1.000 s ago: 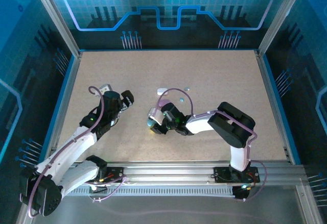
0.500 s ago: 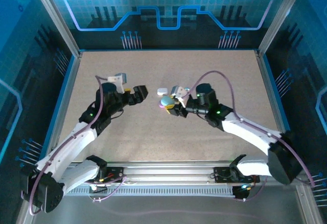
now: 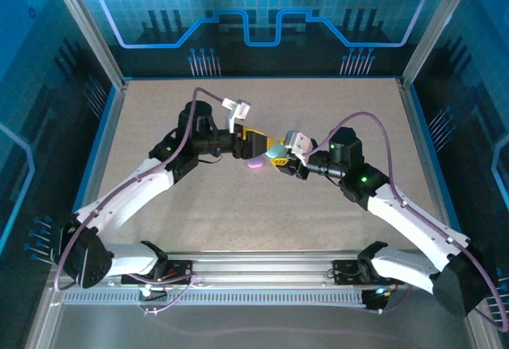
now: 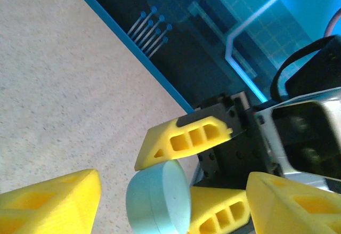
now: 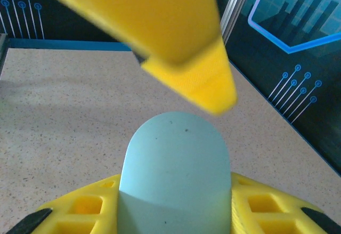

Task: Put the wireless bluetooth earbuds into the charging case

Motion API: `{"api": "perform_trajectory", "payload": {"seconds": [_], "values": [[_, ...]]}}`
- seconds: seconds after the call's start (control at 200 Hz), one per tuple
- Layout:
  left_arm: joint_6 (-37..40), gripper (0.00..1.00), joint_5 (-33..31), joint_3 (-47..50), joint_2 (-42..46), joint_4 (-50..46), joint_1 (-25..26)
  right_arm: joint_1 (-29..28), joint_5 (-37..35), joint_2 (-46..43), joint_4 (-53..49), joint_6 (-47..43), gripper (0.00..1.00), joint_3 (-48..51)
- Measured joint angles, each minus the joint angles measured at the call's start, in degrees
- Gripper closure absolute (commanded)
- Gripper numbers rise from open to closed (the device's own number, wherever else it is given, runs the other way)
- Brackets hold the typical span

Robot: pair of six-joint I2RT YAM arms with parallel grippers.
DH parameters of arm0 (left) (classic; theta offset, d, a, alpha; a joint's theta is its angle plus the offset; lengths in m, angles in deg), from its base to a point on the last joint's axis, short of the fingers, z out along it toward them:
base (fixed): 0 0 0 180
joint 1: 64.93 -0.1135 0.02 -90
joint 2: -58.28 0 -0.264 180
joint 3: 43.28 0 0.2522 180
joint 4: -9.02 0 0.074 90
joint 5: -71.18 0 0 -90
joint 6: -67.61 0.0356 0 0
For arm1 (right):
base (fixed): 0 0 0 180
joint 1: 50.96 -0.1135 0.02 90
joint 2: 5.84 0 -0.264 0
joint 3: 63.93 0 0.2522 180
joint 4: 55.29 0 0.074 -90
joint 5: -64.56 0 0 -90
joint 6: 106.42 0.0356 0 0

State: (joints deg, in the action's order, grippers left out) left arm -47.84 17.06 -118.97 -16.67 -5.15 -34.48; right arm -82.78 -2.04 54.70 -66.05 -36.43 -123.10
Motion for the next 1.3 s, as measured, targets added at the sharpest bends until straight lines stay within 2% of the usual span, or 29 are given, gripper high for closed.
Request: {"api": "perform_trajectory", "payload": {"seconds": [0.145, 0.34, 0.565, 0.675, 0.75, 0.79, 0.911, 1.136, 1.301], "values": [[0.0, 0.35, 1.2, -2.1, -3.8, -2.3, 1.4, 0.0, 0.0, -1.1, 0.5, 0.0, 0.65, 0.0], [-0.9, 0.59, 2.4, -3.5, -5.4, -3.0, 1.9, 0.0, -0.5, -1.2, 0.9, 0.0, 0.63, 0.0], [-3.6, 0.80, 2.9, -3.9, -5.5, -2.0, 2.0, -0.2, -2.8, -1.2, 1.5, -0.9, 0.58, 0.0], [-4.7, 0.82, 2.8, -4.0, -5.6, -1.3, 2.0, -0.4, -3.9, -1.3, 1.7, -1.1, 0.47, 0.0], [-5.7, 0.82, 2.8, -3.9, -5.6, -0.3, 2.0, -0.4, -4.9, -1.7, 2.0, -0.9, 0.36, 0.0], [-6.4, 0.82, 2.8, -3.9, -5.6, 0.2, 2.0, -0.2, -5.2, -2.2, 2.6, -0.5, 0.33, 0.4], [-9.2, 0.82, 3.0, -3.4, -5.6, 2.6, 2.0, 1.0, -4.7, -5.2, 4.6, -0.2, 0.35, 3.1], [-12.4, 0.82, 3.0, -2.0, -5.6, 5.0, 2.0, 3.0, -3.0, -6.9, 5.8, 0.6, 0.46, 5.4], [-13.4, 0.82, 3.0, -2.0, -5.6, 5.7, 2.0, 3.0, -1.7, -6.8, 7.5, 1.1, 0.47, 5.4]]}}
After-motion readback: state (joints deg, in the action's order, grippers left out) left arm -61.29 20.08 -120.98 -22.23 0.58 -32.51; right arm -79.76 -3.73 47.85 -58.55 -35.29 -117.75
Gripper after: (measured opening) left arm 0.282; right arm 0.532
